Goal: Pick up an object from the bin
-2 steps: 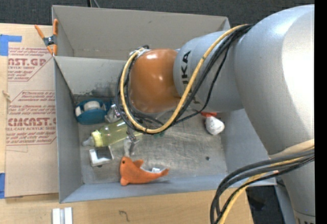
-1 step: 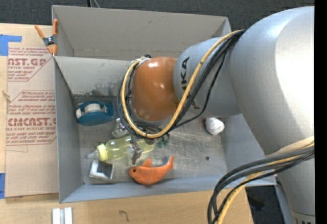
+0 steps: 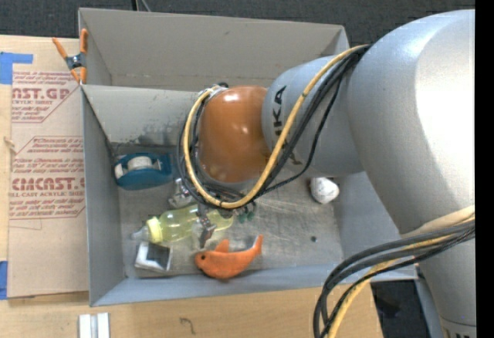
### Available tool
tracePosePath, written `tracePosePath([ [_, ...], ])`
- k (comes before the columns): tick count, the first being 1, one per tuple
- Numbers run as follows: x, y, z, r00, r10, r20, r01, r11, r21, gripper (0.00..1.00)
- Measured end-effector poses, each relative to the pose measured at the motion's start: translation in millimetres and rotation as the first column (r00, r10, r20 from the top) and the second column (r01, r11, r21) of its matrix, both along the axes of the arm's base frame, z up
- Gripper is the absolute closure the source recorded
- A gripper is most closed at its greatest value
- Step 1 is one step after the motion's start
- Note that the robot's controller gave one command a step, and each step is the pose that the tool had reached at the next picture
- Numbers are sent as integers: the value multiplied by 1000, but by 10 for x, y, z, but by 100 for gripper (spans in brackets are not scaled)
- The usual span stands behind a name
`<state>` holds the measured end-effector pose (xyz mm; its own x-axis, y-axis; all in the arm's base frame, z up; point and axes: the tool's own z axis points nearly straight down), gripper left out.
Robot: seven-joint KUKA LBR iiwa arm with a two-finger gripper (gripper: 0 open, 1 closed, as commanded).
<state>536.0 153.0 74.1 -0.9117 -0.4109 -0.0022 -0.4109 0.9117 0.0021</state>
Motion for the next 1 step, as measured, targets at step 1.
tracePosePath([
  [1, -94, -234, 1656, 972, 235, -3, -235, 972, -2, 100],
])
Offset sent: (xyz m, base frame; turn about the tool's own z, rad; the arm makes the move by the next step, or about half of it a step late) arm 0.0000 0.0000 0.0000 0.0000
